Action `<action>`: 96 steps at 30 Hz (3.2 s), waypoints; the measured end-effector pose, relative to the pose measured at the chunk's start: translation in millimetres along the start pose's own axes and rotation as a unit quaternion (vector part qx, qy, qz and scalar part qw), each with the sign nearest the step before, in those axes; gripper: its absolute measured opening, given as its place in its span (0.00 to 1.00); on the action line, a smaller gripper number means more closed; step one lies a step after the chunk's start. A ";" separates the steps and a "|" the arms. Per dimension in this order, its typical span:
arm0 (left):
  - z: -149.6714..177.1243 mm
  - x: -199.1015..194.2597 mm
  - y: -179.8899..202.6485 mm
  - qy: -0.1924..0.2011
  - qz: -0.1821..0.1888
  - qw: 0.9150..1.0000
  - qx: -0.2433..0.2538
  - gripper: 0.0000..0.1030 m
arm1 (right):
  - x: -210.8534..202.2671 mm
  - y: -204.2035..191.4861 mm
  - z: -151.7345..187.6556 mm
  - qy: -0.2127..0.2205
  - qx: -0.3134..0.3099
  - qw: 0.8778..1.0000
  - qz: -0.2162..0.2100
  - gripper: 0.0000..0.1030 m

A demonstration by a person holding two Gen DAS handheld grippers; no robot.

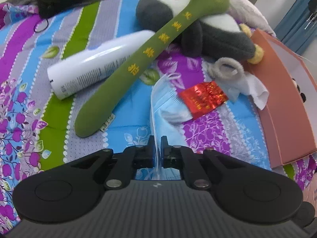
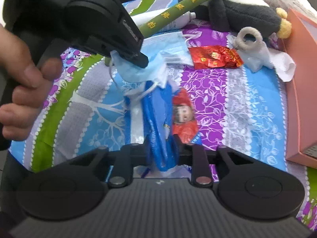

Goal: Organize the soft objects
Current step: 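Grasp the blue mask with the left gripper while the right gripper grasps the blue bag, then lift the mask with the left gripper while the right gripper lifts the bag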

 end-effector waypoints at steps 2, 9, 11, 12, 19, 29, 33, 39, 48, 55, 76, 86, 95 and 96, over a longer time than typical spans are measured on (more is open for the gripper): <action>1.2 -9.0 2.5 0.008 0.002 1.000 0.000 0.05 | -5.2 0.9 2.5 0.003 0.002 1.000 0.003 0.21; 14.5 -39.2 11.7 0.029 0.005 1.000 0.007 0.05 | -24.9 5.6 17.9 0.014 0.028 0.999 0.027 0.21; 20.7 -45.7 13.5 0.031 0.007 0.999 0.005 0.05 | -30.4 6.5 24.2 0.016 0.035 0.999 0.033 0.21; 23.9 -48.9 14.6 0.032 0.009 0.999 0.005 0.05 | -33.1 7.7 27.1 0.017 0.038 0.999 0.035 0.21; 45.8 -67.4 28.3 0.041 0.016 0.999 0.016 0.04 | -52.7 15.0 43.6 0.027 0.052 0.997 0.056 0.21; 69.7 -87.9 51.1 0.052 0.029 0.998 0.032 0.04 | -79.7 34.9 54.1 0.062 0.086 0.991 0.080 0.21; 84.2 -84.2 53.3 0.033 0.016 0.999 0.040 0.04 | -80.4 45.5 59.3 0.062 0.113 0.989 0.076 0.21; 104.7 -64.3 41.3 -0.001 0.003 0.999 0.037 0.05 | -76.9 49.4 61.4 0.058 0.119 0.988 0.073 0.21; 95.3 -48.5 51.5 0.006 0.010 0.999 0.050 0.40 | -71.4 55.5 61.6 0.053 0.123 0.988 0.070 0.21; 89.4 -12.1 63.2 -0.032 -0.032 0.996 0.074 0.40 | -64.5 61.0 61.8 0.045 0.124 0.989 0.067 0.21; 66.8 -44.9 75.4 0.018 -0.035 0.996 0.083 0.06 | -104.6 53.7 38.2 0.112 0.097 0.987 0.062 0.20; 34.2 -126.7 92.8 0.093 -0.001 0.993 0.073 0.06 | -160.9 58.5 8.3 0.189 0.093 0.976 0.063 0.20; -21.2 -178.2 128.7 0.158 0.034 0.982 0.093 0.06 | -212.5 85.6 -32.9 0.267 0.078 0.955 0.101 0.18; -28.1 -179.6 134.9 0.163 0.038 0.981 0.098 0.06 | -216.1 90.5 -35.8 0.272 0.079 0.953 0.107 0.18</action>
Point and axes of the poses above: each gripper's, at about its wrist camera, not at the fingertips, and x roughly the way its jaws point, y to its right, z to its underside, the point moved 1 cm from there along x, roughly the way its jaws point, and after that the axes turned 5 degrees about x, right-handed, at the moved point
